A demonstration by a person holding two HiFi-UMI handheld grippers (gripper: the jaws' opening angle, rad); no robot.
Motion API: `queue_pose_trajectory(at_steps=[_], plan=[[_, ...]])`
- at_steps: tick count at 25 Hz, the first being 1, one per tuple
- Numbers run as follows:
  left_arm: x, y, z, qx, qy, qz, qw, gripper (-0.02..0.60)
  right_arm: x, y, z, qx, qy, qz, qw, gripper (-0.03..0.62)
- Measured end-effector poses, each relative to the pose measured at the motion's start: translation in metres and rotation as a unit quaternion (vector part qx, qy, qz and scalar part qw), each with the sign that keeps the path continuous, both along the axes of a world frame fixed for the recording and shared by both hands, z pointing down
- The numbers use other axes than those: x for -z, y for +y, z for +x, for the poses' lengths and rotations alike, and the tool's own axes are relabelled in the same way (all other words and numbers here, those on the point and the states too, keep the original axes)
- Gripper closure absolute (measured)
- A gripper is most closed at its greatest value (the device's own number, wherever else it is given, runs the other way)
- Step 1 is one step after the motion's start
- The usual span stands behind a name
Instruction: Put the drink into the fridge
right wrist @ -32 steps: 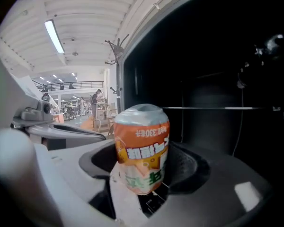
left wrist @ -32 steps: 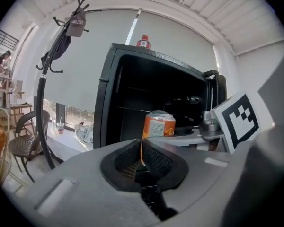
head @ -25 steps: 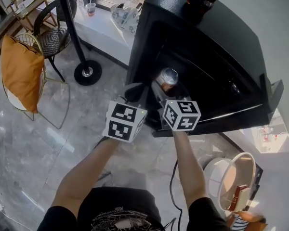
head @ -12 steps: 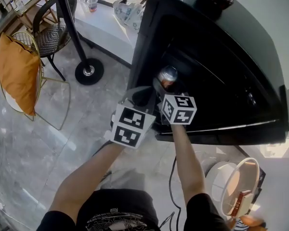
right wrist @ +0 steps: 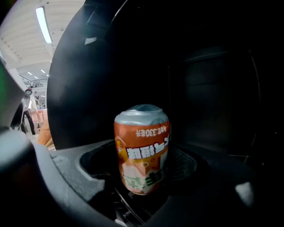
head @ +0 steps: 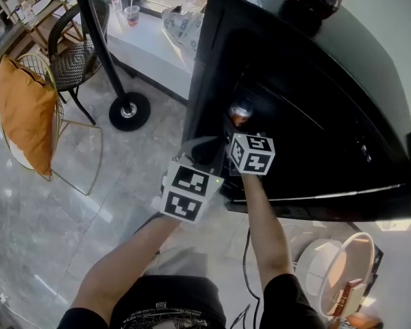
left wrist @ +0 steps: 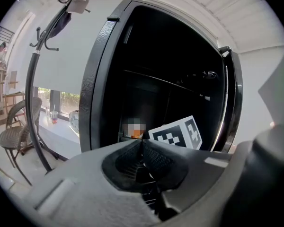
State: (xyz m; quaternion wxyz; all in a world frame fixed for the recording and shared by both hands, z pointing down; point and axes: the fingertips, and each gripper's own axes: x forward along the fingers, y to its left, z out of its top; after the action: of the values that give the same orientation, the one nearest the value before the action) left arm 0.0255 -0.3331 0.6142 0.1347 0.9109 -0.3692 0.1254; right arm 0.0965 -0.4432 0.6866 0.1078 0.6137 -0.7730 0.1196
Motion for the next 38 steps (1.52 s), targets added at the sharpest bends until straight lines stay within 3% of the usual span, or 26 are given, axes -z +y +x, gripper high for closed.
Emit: queue_pose_trajectory(at_steps=[6,14,22,38], plan=[[-0.002,-0.001,-0.003,0.001,-0.006,0.003,1.0000,0.577,-0.010,-0.010,0.012,-0.030,0.006,0.009,0.999,0.270],[-0.010,0.002,-0.004,0.001,-0.018,0.001,0.9998,0.577,-0.014,-0.013,0.012,-0.032,0.014,0.024,0.999,0.270],[0.000,0.001,-0.007,0.004,-0.026,-0.006,0.9997,0.577,-0.008,-0.008,0.015,-0.026,0.022,-0.003,0.999,0.266],[0.074,0.038,-0.010,0.018,-0.036,-0.019,0.9990,0.577,0.091,0.062,0.000,-0.017,-0.002,-0.023,1.000,0.281]])
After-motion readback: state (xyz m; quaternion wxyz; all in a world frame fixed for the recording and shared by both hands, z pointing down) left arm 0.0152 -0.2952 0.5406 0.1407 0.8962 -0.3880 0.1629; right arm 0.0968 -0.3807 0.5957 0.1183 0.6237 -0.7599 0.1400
